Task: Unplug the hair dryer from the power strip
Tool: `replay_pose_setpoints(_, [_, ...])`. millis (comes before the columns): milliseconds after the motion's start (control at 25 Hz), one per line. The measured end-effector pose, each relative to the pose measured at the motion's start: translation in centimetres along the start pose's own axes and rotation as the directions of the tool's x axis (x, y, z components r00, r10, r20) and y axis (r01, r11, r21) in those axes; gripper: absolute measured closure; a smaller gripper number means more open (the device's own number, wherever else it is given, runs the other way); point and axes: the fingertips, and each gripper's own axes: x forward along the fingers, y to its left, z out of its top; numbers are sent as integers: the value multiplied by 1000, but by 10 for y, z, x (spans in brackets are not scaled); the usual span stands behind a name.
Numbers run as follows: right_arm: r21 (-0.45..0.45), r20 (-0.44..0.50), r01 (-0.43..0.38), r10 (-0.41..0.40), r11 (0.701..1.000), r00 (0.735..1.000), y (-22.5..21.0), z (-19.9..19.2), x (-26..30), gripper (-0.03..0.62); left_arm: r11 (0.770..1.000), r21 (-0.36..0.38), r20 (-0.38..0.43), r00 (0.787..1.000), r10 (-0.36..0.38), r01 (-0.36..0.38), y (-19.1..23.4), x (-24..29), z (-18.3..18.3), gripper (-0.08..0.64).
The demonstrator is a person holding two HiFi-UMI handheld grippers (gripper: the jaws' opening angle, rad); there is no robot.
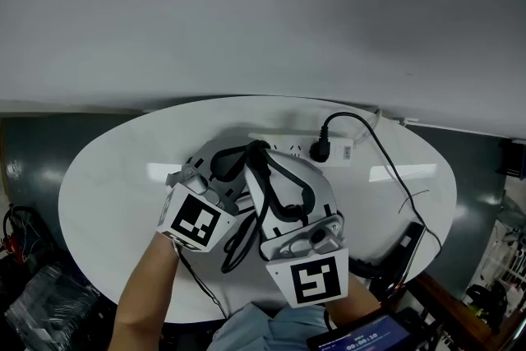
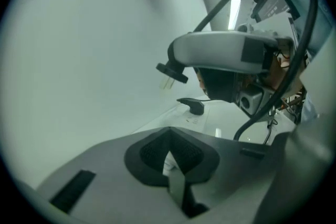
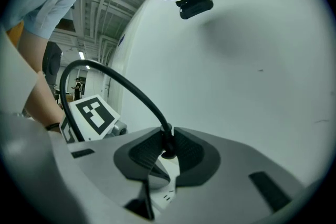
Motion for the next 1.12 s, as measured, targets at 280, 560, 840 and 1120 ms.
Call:
replay_pose_setpoints(280, [21, 8, 11, -11, 1000, 1000, 0, 1, -10, 529, 999, -33, 25, 1000, -2, 3, -1, 3, -2, 561])
replay_pose_setpoints(560, [14, 23, 40, -40, 999, 999, -2, 8, -25, 528, 1000, -23, 25, 1000, 15, -15, -1, 4, -3, 561])
replay_pose_setpoints(840, [18, 29, 87, -87, 996, 996, -8, 15, -48, 526, 999, -35, 29, 999, 43, -42, 1, 5, -7, 561])
replay_pose_setpoints(1120, [53, 38, 151, -153, 987, 988, -18, 13, -69, 523, 989, -56, 52, 989, 137, -134, 17, -13, 13, 561])
